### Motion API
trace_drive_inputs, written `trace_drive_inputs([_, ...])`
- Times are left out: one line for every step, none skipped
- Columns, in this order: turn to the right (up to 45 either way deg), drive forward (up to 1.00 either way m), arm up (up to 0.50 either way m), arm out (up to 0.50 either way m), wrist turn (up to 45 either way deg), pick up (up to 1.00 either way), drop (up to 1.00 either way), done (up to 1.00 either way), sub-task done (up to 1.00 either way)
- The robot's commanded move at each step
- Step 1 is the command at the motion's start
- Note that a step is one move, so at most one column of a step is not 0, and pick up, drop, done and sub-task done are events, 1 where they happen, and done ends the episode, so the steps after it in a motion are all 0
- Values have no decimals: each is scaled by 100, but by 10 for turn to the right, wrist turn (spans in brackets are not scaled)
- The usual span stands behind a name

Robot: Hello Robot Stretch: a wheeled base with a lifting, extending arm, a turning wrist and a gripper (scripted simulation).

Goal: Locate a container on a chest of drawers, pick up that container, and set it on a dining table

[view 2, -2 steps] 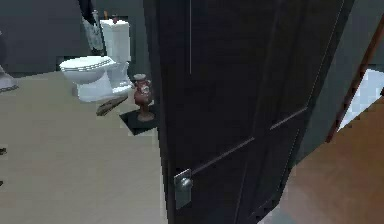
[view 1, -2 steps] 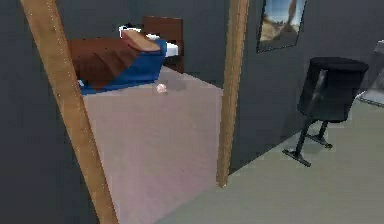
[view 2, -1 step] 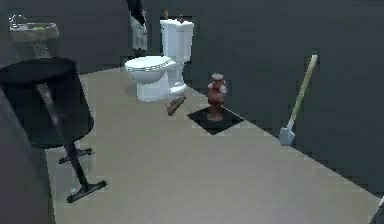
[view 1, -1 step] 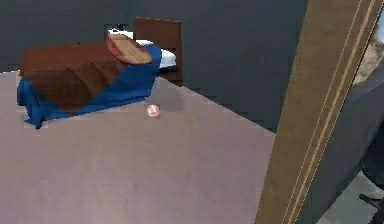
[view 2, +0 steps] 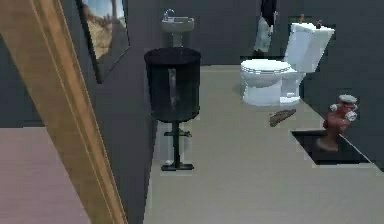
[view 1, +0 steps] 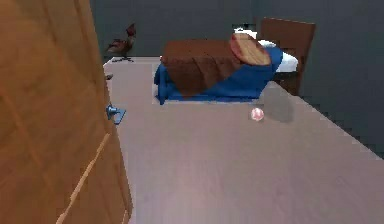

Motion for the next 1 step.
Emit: trace_drive_inputs([0,75,0,0,0,0,0,0,0])
